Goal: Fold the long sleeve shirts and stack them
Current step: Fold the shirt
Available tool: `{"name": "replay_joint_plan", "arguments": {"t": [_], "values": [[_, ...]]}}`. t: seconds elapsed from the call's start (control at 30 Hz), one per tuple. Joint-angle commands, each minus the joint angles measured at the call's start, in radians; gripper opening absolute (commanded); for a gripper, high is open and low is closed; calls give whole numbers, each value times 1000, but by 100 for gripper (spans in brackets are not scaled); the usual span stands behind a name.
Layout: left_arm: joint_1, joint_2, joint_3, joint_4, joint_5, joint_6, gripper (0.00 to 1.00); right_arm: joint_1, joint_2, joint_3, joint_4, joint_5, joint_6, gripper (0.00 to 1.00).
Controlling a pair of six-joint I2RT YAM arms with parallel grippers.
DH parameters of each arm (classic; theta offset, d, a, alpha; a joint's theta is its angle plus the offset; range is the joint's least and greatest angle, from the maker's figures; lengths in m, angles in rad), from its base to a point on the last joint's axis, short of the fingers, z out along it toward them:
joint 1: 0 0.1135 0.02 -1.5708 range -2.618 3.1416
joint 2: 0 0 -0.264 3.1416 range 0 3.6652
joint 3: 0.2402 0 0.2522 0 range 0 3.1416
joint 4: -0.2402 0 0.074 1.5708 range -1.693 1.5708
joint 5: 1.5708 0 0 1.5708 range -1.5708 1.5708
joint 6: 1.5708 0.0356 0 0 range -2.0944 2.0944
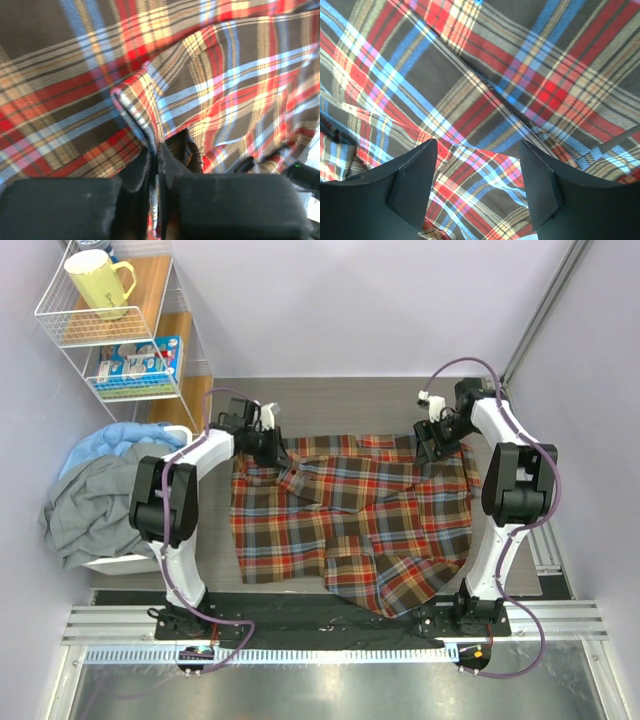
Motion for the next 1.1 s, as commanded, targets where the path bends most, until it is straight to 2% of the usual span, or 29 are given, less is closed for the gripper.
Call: {"name": "replay_joint_plan", "arguments": {"t": [0.0,0.03,0.2,0.33,0.37,0.47,0.8,0.93,1.07], "values": [[17,-70,9,-31,-70,62,23,1,-6,62,6,34,-6,70],[25,-84,17,-50,-93,88,33,1,-11,69,5,44,-6,70],[33,-205,-10,-102,-153,318,45,1,-71,76,0,68,-9,68],[-10,-233,19,-255,-158,485,46,11,-118,12,-15,71,-17,63],[-22,-217,37,-335,-166,505,46,18,-120,-22,-18,79,-20,60],[-56,-187,40,-415,-181,541,45,32,-115,-83,-8,97,-23,57],[-47,62,109,-477,-282,533,42,43,13,-135,100,211,-20,54],[-7,223,248,-469,-317,531,41,41,122,-71,147,255,8,54],[40,381,492,-530,-325,528,41,31,274,156,163,306,34,53]]}}
